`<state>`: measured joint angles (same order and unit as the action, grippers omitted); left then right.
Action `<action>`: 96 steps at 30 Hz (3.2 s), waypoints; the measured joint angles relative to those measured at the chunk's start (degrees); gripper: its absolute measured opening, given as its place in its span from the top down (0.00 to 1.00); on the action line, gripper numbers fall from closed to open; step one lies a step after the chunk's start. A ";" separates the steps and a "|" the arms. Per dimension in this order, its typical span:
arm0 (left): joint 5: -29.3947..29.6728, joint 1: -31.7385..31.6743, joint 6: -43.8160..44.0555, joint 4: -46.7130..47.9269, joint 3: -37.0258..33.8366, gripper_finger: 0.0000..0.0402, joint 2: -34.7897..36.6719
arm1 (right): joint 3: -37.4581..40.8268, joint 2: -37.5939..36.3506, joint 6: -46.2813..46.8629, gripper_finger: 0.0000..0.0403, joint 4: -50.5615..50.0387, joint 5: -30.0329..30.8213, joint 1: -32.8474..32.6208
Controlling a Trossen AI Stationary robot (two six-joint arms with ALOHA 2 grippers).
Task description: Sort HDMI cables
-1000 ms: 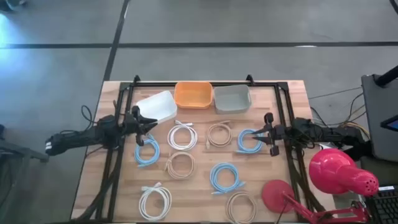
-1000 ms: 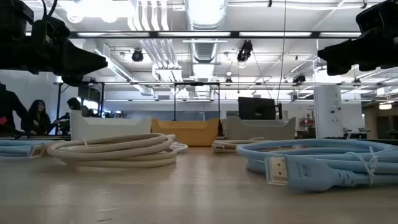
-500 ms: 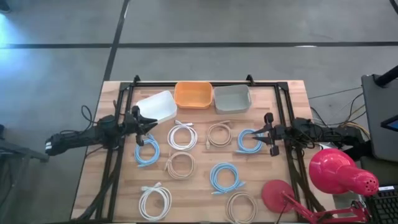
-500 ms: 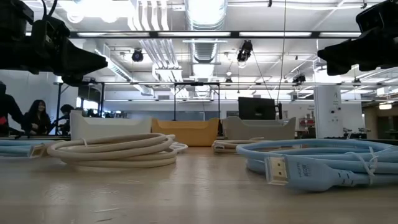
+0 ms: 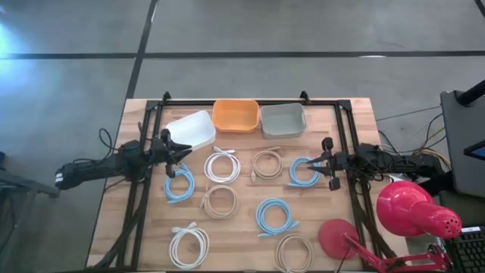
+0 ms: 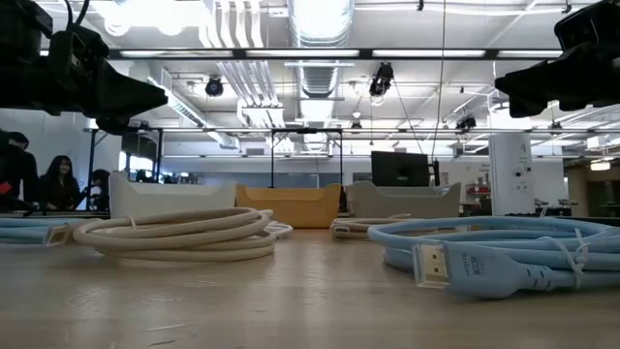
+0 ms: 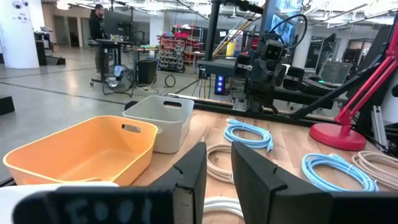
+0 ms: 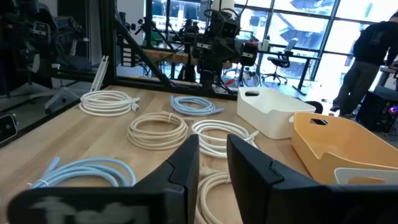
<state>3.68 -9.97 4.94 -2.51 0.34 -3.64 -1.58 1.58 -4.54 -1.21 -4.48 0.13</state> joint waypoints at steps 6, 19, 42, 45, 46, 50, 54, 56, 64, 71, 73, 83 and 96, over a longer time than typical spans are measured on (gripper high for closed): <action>-0.01 0.00 0.00 0.00 0.00 0.80 0.01 | 0.00 0.00 0.00 0.78 0.02 0.01 0.01; -0.02 0.00 0.01 -0.01 0.00 0.80 0.00 | 0.00 0.01 0.00 0.83 0.02 0.01 -0.01; -0.01 0.01 0.01 0.01 0.00 0.80 0.01 | 0.00 0.01 0.00 0.79 0.01 0.00 -0.01; -0.01 -0.01 -0.01 0.01 0.00 0.80 0.01 | -0.02 0.02 0.00 0.80 0.02 -0.01 -0.01; 0.00 0.01 -0.01 0.01 0.00 0.80 0.00 | 0.00 0.01 0.00 0.81 0.02 0.00 0.00; -0.02 -0.01 0.01 0.01 0.00 0.80 0.00 | 0.00 0.02 0.00 0.83 0.01 0.01 0.00; -0.02 0.00 0.01 0.00 0.00 0.80 0.01 | -0.01 0.02 0.00 0.83 0.02 0.01 0.01; 0.00 -0.01 -0.01 -0.01 0.00 0.80 0.00 | 0.00 0.00 0.00 0.82 0.02 -0.01 0.01; 0.00 0.00 0.00 0.00 0.00 0.80 0.01 | 0.00 0.02 0.00 0.79 0.02 0.00 -0.01; -0.02 0.00 0.00 -0.01 0.00 0.80 0.00 | 0.00 0.02 0.00 0.78 0.01 0.01 0.00; 0.00 -0.01 0.01 0.01 0.00 0.80 0.00 | -0.02 0.02 0.00 0.79 0.00 0.01 -0.01; -0.02 -0.01 -0.01 0.01 0.00 0.80 0.00 | 0.00 0.02 0.00 0.83 0.02 0.01 -0.01; -0.01 0.00 0.01 0.01 0.00 0.80 0.01 | -0.01 0.01 0.00 0.79 0.02 -0.01 -0.01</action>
<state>3.67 -9.96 4.95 -2.51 0.34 -3.63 -1.60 1.60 -4.54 -1.19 -4.49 0.12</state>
